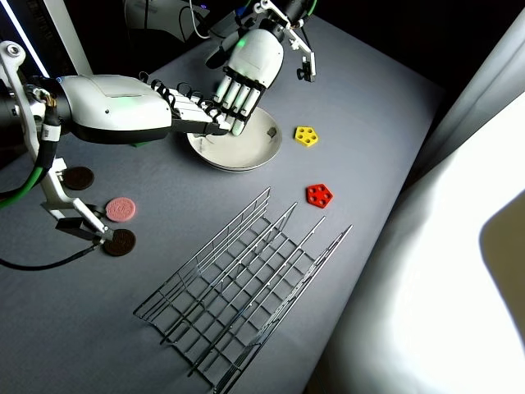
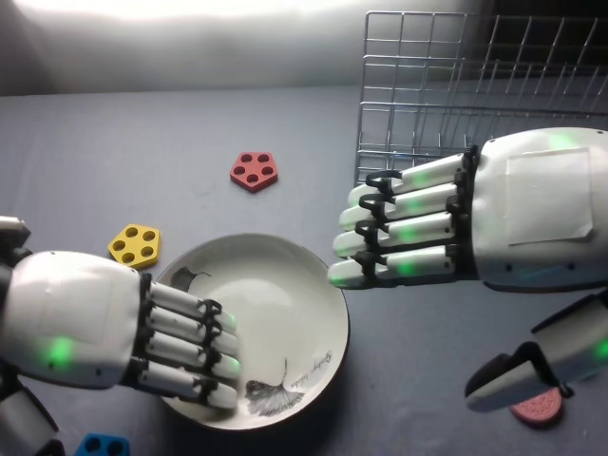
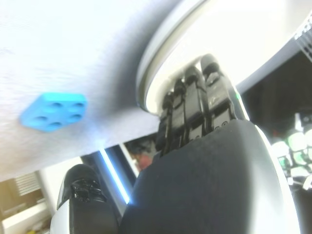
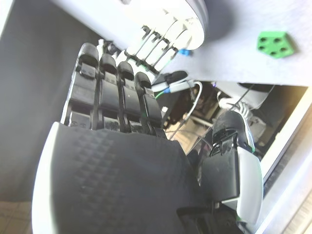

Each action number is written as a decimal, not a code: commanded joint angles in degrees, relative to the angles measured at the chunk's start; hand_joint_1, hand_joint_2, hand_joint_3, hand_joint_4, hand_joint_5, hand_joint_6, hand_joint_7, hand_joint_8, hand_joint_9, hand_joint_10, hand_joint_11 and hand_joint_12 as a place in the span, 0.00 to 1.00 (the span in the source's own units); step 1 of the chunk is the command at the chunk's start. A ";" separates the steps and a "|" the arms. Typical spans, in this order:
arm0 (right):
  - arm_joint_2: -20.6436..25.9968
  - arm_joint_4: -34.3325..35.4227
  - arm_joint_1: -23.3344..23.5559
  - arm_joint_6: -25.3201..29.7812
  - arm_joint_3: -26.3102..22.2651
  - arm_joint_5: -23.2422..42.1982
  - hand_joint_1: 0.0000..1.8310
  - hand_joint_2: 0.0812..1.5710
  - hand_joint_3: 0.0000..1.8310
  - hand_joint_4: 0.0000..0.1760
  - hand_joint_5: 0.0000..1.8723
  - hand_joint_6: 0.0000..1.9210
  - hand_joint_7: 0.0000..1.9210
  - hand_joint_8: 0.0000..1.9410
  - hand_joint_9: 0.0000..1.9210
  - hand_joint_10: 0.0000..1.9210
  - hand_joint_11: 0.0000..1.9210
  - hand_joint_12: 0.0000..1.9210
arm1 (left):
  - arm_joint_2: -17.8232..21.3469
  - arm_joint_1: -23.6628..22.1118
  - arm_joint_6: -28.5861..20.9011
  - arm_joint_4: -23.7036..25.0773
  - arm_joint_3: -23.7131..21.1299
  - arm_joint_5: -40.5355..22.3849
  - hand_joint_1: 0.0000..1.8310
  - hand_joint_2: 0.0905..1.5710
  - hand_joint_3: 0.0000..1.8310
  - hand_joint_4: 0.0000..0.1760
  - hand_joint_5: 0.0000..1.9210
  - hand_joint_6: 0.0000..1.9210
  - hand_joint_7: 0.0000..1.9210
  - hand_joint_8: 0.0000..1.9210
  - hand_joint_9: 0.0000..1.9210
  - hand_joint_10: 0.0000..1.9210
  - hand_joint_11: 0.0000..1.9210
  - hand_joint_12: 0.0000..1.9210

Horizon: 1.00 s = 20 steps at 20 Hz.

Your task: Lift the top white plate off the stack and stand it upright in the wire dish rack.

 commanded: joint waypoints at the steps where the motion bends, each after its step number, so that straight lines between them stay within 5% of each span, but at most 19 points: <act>1: 0.20 3.34 -0.09 -0.24 0.05 2.37 0.02 0.66 0.00 0.00 0.05 0.00 0.06 0.00 0.06 0.00 0.08 0.01 | 0.44 -1.02 -0.75 -3.13 0.26 -3.88 0.04 0.58 0.00 0.00 0.07 0.00 0.07 0.00 0.07 0.00 0.05 0.09; 20: 0.25 4.73 -0.14 -0.23 0.24 2.39 0.02 0.66 0.00 0.00 0.06 0.00 0.07 0.00 0.08 0.00 0.10 0.01 | 1.29 -3.00 -2.06 -0.42 4.97 -3.54 0.05 0.59 0.00 0.00 0.06 0.00 0.07 0.01 0.07 0.01 0.05 0.09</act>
